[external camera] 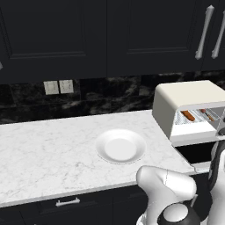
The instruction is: Pick up the kebab skewer and baguette bread, and place them inside the toaster oven. Close the toaster oven door and start by setting the timer.
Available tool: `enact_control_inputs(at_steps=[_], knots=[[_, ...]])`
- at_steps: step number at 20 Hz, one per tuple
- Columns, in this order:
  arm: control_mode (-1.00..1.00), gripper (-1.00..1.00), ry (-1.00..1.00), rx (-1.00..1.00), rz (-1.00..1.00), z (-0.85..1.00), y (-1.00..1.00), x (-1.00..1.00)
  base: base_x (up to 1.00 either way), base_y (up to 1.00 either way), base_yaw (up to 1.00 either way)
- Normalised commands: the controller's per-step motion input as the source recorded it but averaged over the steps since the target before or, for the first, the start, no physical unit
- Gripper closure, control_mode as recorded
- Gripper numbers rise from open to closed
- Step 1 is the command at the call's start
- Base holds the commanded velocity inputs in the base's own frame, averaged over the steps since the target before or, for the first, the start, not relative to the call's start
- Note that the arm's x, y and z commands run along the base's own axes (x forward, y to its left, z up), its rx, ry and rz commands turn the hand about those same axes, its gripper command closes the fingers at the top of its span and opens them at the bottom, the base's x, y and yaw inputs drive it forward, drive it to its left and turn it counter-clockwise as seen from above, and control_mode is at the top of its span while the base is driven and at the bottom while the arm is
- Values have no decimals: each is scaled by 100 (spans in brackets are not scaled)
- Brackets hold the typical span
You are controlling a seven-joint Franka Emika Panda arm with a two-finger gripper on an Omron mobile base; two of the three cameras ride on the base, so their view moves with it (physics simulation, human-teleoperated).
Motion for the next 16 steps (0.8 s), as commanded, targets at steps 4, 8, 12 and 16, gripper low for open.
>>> enact_control_inputs(at_steps=[4,8,12,16], knots=[[-100,-100,0,0,0,-36,2,0,0,0,0],[-100,-100,1,0,0,-44,0,11,0,0,0],[-100,-100,0,0,0,-42,0,6,0,0,0],[-100,-100,0,0,0,-19,0,52,0,0,0]])
